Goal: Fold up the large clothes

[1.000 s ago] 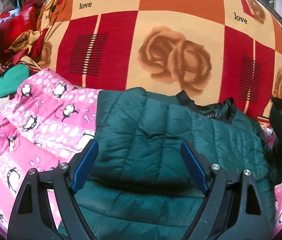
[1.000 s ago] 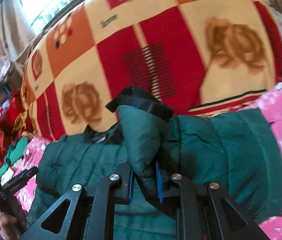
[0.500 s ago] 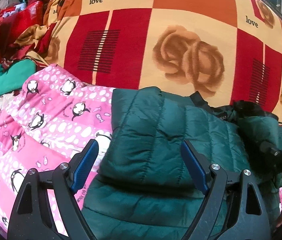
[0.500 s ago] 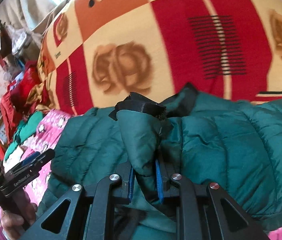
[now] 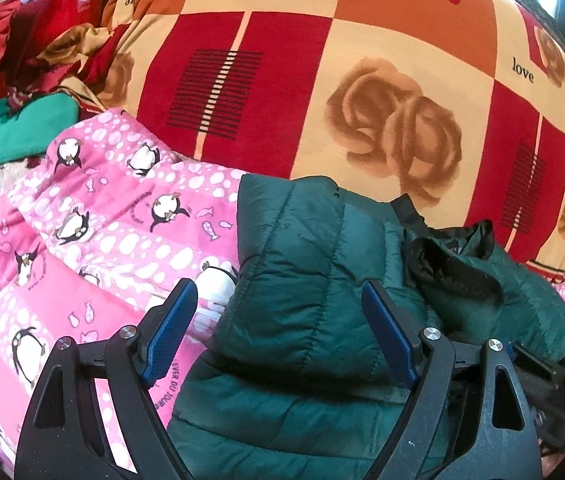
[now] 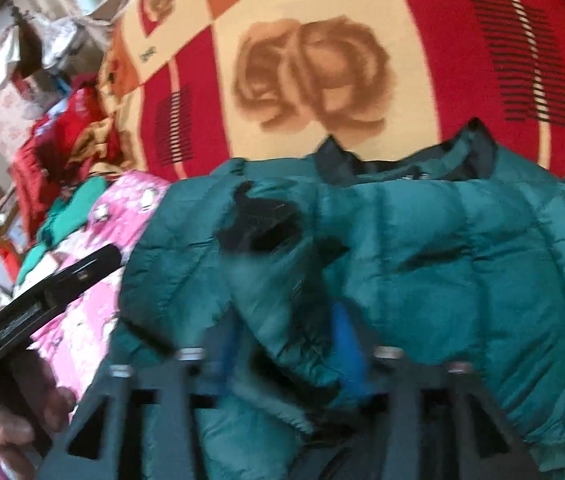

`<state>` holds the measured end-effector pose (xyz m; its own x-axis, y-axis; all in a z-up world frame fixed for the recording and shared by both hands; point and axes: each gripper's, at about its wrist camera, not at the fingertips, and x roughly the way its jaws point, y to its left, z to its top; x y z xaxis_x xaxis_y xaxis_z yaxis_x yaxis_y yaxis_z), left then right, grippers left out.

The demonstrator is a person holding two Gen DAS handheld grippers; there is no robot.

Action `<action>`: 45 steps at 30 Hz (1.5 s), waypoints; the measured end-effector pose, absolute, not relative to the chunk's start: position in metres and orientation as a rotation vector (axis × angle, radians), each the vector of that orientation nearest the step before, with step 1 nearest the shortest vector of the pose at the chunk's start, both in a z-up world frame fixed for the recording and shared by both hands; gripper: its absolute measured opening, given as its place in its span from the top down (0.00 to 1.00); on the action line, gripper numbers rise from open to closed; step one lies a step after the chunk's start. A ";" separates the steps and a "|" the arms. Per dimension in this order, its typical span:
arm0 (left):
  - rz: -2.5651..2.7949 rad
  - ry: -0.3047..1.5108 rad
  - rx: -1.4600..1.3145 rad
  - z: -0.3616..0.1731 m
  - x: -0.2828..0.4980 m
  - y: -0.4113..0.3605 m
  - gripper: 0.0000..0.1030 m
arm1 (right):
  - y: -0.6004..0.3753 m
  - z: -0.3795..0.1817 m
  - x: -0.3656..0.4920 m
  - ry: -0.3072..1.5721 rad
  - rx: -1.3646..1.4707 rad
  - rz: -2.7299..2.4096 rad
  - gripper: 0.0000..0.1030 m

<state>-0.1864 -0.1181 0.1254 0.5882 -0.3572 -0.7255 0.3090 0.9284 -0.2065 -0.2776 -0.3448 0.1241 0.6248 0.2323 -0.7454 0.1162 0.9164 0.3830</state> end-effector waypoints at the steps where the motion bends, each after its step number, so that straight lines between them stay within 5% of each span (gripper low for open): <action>1: -0.393 0.863 -0.074 0.126 -0.186 -0.118 0.18 | -0.342 0.128 -0.280 0.908 0.402 0.082 0.33; 18: -0.582 0.943 -0.212 0.137 -0.206 -0.178 0.18 | -0.434 0.206 -0.375 0.777 0.340 -0.138 0.33; 42: -0.516 0.924 0.100 0.101 -0.217 -0.243 0.18 | -0.494 0.180 -0.407 0.775 0.453 -0.250 0.33; 44: -0.523 0.907 0.103 0.102 -0.217 -0.243 0.23 | -0.497 0.179 -0.409 0.775 0.464 -0.257 0.33; 45: -0.528 0.895 0.102 0.103 -0.217 -0.243 0.42 | -0.498 0.178 -0.410 0.774 0.468 -0.260 0.33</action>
<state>-0.2173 -0.2429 0.1029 0.5071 -0.3957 -0.7657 0.4793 0.8678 -0.1309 -0.4101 -0.4984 0.1781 0.6905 -0.0554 -0.7212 0.3914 0.8671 0.3081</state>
